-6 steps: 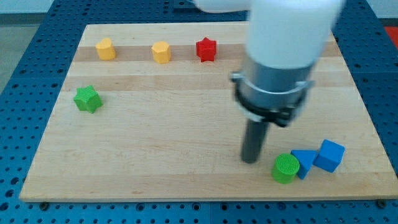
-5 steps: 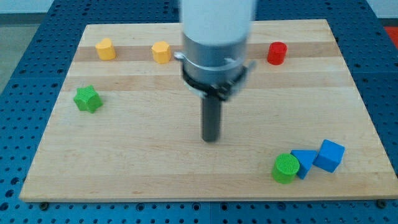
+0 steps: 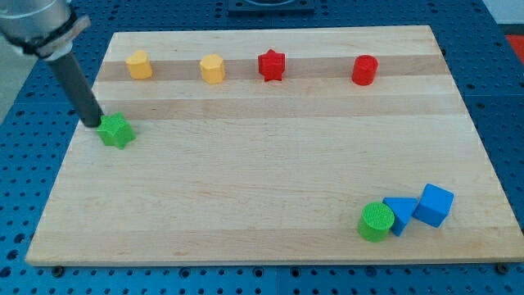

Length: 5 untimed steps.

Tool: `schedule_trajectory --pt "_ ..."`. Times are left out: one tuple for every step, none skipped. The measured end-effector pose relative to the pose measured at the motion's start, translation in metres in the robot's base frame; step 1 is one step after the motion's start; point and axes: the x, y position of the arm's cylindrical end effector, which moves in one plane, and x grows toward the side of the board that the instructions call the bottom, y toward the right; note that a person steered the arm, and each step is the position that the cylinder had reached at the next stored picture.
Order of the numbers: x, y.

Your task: Slide the green star closer to the green circle

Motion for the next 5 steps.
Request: schedule_trajectory --pt "0.005 0.074" --pt "0.010 0.152" --pt "0.009 0.123" --pt "0.008 0.060" --pt "0.036 0.078"
